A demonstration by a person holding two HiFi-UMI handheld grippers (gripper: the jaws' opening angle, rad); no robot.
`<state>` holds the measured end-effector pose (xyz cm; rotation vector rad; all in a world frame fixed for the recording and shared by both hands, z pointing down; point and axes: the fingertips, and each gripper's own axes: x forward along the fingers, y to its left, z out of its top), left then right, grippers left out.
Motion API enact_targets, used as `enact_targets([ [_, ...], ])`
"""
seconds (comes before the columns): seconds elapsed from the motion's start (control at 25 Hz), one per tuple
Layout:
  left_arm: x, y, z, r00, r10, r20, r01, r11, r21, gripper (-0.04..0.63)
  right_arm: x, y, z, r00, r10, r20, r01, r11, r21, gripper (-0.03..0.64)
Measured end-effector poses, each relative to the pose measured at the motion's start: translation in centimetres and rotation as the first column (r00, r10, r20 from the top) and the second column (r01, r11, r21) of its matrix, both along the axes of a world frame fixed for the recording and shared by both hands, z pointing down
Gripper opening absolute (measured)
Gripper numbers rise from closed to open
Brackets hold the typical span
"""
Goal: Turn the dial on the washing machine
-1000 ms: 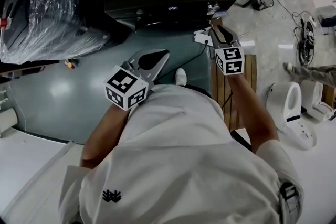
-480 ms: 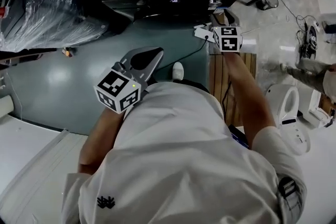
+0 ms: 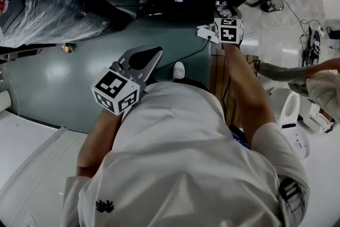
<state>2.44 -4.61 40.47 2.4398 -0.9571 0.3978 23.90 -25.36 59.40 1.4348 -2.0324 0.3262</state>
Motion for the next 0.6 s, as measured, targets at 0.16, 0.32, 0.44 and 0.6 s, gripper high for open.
enact_targets([
  [0.16, -0.2, -0.8, -0.1, 1.000, 0.000, 0.006, 0.000, 1.000, 0.005, 0.055, 0.3, -0.5, 0.9, 1.000, 0.026, -0.014, -0.026, 1.000, -0.016, 0.249],
  [0.32, -0.6, -1.6, -0.2, 1.000, 0.006, 0.010, -0.006, 1.000, 0.009, 0.055, 0.4, -0.6, 0.4, 0.998, 0.068, -0.015, -0.068, 0.998, -0.012, 0.247],
  [0.44, -0.6, -2.0, -0.3, 1.000, 0.014, 0.012, -0.014, 1.000, 0.012, 0.055, 0.5, -0.6, 0.4, 0.994, 0.101, 0.035, -0.101, 0.995, -0.019, 0.247],
  [0.6, -0.4, -2.5, -0.2, 1.000, 0.026, 0.008, -0.026, 1.000, 0.011, 0.055, 1.2, -0.6, 0.4, 0.964, 0.179, 0.198, -0.169, 0.983, -0.066, 0.249],
])
